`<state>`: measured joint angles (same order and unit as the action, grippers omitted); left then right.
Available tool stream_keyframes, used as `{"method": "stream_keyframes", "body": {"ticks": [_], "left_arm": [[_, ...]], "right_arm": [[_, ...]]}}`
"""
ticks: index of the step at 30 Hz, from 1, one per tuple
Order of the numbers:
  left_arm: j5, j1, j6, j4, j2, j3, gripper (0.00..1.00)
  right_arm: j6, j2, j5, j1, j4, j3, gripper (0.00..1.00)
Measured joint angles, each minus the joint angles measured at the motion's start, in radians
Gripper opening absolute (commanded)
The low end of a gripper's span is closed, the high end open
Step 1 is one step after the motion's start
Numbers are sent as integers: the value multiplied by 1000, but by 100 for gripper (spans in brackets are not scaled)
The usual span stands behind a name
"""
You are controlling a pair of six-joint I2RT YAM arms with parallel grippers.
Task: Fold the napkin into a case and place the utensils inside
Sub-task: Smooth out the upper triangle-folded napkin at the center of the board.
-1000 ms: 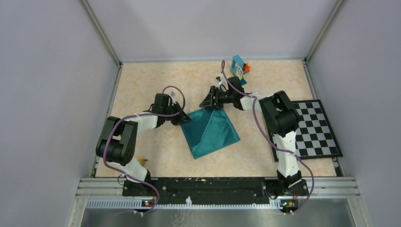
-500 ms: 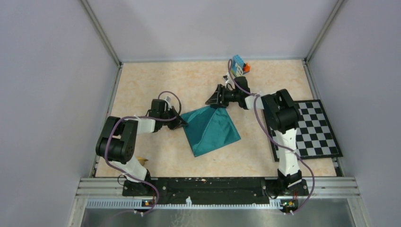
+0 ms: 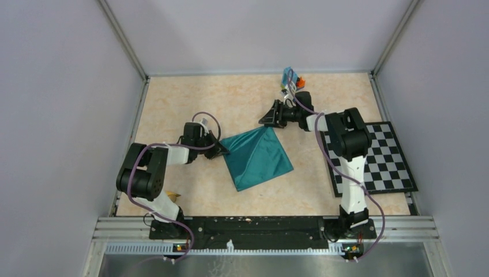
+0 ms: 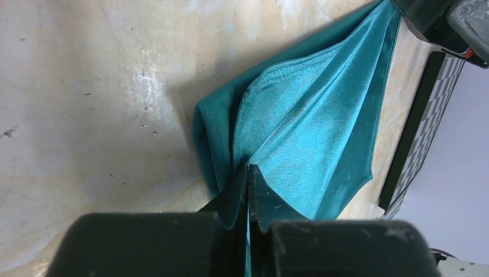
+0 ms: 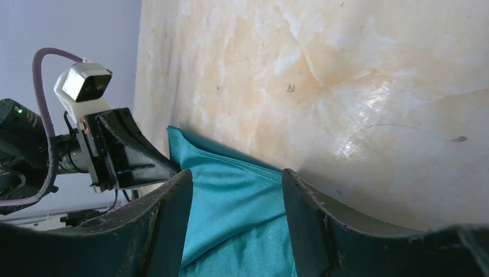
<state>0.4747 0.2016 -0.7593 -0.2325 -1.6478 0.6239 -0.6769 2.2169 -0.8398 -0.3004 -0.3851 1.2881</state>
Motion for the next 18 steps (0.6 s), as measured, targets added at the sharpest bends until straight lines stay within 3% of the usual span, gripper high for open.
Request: {"method": "stream_keyframes", "body": {"ticks": [6, 11, 18], "left_arm": [[0, 0, -1, -4, 0, -3, 0], [0, 0, -1, -11, 3, -9, 0], [37, -2, 9, 52, 37, -14, 20]], "right_arm": [[44, -8, 10, 16, 22, 4, 60], [106, -60, 61, 16, 147, 10, 62], [160, -270, 178, 2, 325, -16, 62]]}}
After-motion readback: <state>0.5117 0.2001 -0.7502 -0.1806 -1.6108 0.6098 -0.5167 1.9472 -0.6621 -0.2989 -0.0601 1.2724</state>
